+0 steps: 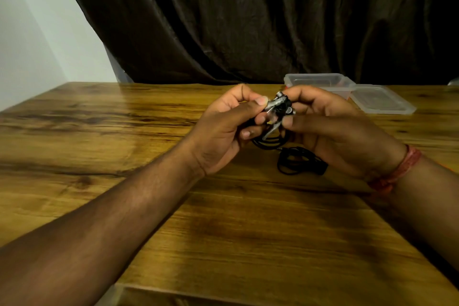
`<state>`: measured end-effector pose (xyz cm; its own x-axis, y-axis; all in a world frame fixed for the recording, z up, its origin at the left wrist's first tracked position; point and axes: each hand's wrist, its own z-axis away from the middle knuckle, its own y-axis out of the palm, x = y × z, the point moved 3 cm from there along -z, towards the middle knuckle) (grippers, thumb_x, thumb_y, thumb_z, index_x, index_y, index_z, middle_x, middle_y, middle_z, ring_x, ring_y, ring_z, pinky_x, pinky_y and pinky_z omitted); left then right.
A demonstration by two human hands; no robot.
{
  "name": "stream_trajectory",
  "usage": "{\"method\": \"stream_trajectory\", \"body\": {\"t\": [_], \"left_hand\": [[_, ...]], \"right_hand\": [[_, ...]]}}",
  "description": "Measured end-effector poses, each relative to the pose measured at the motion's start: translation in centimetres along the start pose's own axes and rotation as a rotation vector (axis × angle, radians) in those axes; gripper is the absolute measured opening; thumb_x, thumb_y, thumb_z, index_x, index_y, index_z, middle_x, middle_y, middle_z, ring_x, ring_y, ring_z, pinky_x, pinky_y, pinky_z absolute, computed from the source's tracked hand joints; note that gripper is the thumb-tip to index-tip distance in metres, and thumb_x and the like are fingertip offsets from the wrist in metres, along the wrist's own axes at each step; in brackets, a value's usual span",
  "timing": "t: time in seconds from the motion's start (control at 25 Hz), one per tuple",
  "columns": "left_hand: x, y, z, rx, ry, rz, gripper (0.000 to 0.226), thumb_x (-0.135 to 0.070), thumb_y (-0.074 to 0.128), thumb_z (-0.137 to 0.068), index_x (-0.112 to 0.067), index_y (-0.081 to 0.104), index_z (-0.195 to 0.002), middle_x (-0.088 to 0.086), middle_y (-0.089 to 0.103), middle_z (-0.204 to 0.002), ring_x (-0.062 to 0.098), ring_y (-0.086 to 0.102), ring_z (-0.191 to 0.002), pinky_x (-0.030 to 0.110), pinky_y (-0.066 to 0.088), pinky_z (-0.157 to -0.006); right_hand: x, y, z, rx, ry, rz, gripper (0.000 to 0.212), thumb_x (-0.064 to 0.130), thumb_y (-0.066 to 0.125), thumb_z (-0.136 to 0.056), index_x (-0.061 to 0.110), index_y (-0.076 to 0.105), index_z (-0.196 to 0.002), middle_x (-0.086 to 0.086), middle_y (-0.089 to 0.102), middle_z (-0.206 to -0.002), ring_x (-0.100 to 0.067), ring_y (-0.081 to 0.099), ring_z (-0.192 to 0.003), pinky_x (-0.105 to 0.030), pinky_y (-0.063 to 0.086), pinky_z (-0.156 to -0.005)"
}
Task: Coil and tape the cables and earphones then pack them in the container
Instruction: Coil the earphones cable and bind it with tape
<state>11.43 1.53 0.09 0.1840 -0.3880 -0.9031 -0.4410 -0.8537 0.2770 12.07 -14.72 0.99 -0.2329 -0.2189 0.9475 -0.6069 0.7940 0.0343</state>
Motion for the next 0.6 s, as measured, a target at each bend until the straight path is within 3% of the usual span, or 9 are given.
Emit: {"method": "stream_trajectory", "body": {"t": [0.16,0.4,0.48,0.6], "left_hand": [[0.0,0.21,0.05,-0.028,0.041,-0.117,0.006,-0.01,0.05,-0.094,-0.014,0.048,-0.089,-0.003,0.057,-0.065,0.003,0.039,-0.049,0.011,0.035,-0.048],[0.16,0.17,0.12,-0.046,0.016,-0.103,0.007,-0.012,0.05,-0.096,-0.016,0.05,-0.09,-0.002,0.058,-0.068,0.002,0.043,-0.051,0.012,0.038,-0.051],[0.32,0.13,0.04,-0.054,0.016,-0.113,0.006,-0.013,0.051,-0.096,-0.016,0.051,-0.09,-0.001,0.057,-0.069,0.003,0.043,-0.052,0.012,0.039,-0.051],[0.64,0.02,-0.09,-0.052,0.033,-0.142,0.004,-0.016,0.053,-0.094,-0.017,0.052,-0.09,-0.001,0.058,-0.069,0.003,0.045,-0.053,0.013,0.04,-0.051]], "right_hand": [[-0.17,-0.24,-0.13,-0.067,0.001,0.014,0.027,0.016,0.066,-0.08,0.01,0.061,-0.106,-0.015,0.072,-0.098,-0.03,0.067,-0.095,-0.037,0.053,-0.079],[-0.21,-0.14,-0.3,-0.122,0.004,-0.018,0.028,0.009,0.063,-0.078,0.009,0.058,-0.106,-0.024,0.064,-0.099,-0.036,0.059,-0.093,-0.025,0.054,-0.066],[-0.28,-0.09,-0.25,-0.124,0.023,-0.042,0.029,0.009,0.064,-0.077,0.009,0.057,-0.105,-0.023,0.066,-0.098,-0.038,0.056,-0.097,-0.025,0.053,-0.067],[-0.14,0.05,-0.15,-0.1,0.027,-0.04,0.03,0.012,0.068,-0.074,0.011,0.055,-0.101,-0.014,0.073,-0.091,-0.032,0.064,-0.09,-0.029,0.05,-0.07]]}}
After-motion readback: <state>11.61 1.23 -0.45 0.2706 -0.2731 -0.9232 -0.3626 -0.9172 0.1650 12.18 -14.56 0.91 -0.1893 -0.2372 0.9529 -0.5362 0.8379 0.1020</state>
